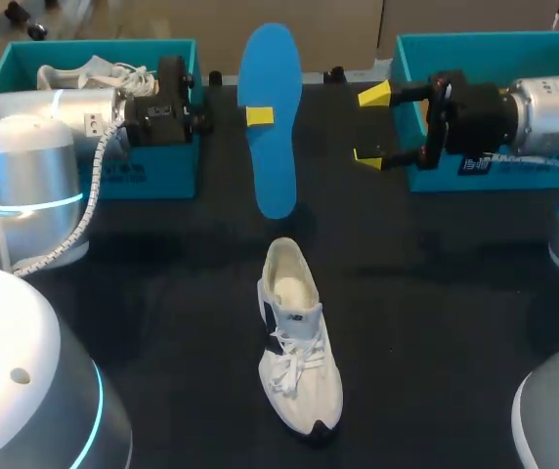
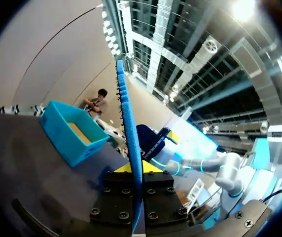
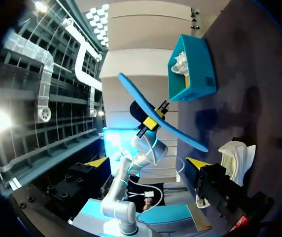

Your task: Take the shoe out of the shoebox, open the shoe tongue, remove and reinsert the insole, then place the shoe into the shoebox

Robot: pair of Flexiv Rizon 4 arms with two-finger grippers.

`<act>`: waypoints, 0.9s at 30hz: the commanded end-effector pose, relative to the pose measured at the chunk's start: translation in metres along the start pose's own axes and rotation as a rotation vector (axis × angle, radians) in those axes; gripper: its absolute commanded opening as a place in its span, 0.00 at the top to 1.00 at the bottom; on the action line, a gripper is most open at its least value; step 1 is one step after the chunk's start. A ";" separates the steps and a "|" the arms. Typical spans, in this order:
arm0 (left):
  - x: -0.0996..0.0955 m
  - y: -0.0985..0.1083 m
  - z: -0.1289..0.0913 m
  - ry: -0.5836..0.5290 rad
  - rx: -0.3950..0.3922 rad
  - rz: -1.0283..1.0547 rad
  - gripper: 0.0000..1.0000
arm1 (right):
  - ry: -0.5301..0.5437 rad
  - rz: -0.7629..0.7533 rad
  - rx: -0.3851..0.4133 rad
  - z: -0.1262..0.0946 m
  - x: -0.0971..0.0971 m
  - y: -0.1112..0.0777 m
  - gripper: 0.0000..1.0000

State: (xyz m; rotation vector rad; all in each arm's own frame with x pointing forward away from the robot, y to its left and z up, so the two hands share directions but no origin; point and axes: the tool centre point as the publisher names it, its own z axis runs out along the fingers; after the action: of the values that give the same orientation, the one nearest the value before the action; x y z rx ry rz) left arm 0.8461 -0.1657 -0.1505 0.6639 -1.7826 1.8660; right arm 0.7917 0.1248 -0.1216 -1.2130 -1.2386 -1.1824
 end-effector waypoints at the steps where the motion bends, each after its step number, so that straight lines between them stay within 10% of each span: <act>1: -0.007 0.000 0.000 -0.053 -0.042 0.681 1.00 | -0.001 0.001 0.000 0.002 0.000 0.001 0.00; 13: -0.007 0.000 0.000 -0.053 -0.042 0.681 1.00 | -0.001 0.001 0.000 0.002 0.000 0.001 0.00; 27: 0.021 0.003 -0.016 0.092 -0.115 1.160 1.00 | -0.001 0.001 0.000 0.002 0.000 0.001 0.00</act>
State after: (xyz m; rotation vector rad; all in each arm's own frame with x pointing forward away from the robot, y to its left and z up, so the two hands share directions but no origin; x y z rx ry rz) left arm 0.8292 -0.1570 -0.1383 -0.2973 -2.3595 2.2574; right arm 0.7923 0.1248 -0.1215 -1.2129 -1.2385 -1.1804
